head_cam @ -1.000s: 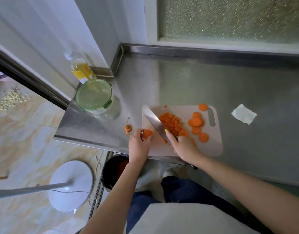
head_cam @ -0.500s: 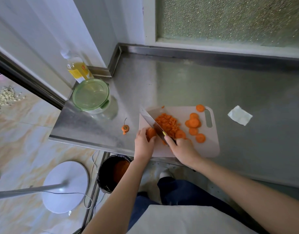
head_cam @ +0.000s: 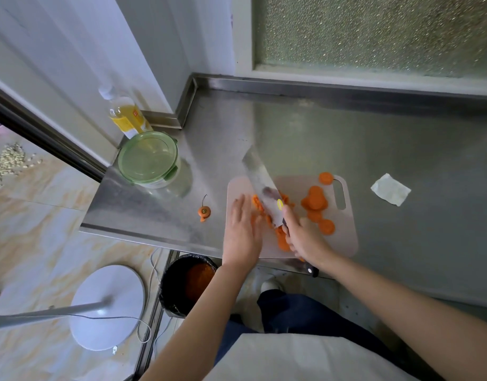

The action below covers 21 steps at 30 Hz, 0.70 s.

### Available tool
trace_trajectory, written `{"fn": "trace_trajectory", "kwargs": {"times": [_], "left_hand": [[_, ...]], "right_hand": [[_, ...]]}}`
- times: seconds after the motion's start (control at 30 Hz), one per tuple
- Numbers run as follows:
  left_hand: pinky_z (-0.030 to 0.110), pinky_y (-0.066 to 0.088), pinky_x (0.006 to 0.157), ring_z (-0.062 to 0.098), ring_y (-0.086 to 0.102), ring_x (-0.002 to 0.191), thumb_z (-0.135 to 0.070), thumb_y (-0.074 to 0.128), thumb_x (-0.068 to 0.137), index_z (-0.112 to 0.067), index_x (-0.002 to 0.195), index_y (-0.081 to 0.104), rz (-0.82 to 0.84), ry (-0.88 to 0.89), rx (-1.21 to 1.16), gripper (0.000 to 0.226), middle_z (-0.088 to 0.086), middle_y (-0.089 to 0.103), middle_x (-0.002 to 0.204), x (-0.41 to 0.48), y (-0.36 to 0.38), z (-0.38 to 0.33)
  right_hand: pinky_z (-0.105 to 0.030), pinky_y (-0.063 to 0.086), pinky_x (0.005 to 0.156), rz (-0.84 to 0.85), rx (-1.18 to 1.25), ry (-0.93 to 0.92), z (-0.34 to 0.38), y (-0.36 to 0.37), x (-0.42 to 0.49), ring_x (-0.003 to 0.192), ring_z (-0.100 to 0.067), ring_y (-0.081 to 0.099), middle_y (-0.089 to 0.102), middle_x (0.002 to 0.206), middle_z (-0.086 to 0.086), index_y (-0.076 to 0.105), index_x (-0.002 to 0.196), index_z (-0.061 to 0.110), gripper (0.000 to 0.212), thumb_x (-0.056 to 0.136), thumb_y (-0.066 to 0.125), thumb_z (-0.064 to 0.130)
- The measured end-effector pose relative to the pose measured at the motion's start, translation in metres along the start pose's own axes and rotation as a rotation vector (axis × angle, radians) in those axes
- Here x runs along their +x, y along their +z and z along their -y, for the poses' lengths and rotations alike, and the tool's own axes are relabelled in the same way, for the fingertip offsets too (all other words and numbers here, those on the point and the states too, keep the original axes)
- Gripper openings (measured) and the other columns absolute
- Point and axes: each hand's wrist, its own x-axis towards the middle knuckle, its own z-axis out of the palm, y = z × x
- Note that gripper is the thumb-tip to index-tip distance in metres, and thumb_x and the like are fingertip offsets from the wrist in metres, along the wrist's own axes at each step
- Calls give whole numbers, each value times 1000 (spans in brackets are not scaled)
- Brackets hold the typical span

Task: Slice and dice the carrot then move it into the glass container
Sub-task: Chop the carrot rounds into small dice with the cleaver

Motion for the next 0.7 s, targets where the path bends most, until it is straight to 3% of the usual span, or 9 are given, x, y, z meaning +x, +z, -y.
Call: {"fn": "trace_trajectory", "kwargs": {"times": [0.07,0.13,0.23,0.37,0.57,0.7], "left_hand": [[19,-2,116,15,3,145,-49,17,98,-7,148,14,91,238,41,65,0,8,154,-6,5,-7],[22,-5,117,13,-5,145,-53,11,97,-10,147,5,169,339,52,66,-1,-2,154,-11,13,-10],[24,-9,117,8,-17,143,-61,-1,90,-14,146,-6,237,290,68,73,-1,-13,154,-12,23,-12],[18,-19,110,7,-23,138,-70,-16,79,-16,142,-13,228,166,89,83,-2,-13,153,-5,24,-15],[19,-14,113,4,-14,139,-60,-6,84,-12,148,2,196,201,56,81,-5,-7,152,15,16,-30],[26,-10,116,9,-12,141,-57,7,94,-9,150,6,246,99,160,73,5,1,158,13,18,-20]], "right_hand": [[-15,15,36,-22,143,93,8,-2,0,30,-9,21,25,40,6,34,61,15,55,96,31,57],[-13,14,36,-15,250,161,15,-6,2,29,-6,20,25,38,8,32,61,17,56,95,28,61],[-13,13,33,-9,346,206,22,-14,4,28,-5,18,21,39,8,32,62,17,57,94,25,63],[-14,13,32,-13,357,220,25,-23,1,29,-5,18,22,38,8,32,62,18,56,94,25,64],[-16,13,33,18,273,255,22,-25,-7,30,-7,17,23,37,9,32,59,18,56,95,28,61],[-17,13,32,30,281,238,20,-32,-8,31,-6,17,22,38,9,32,59,19,56,95,27,62]]}}
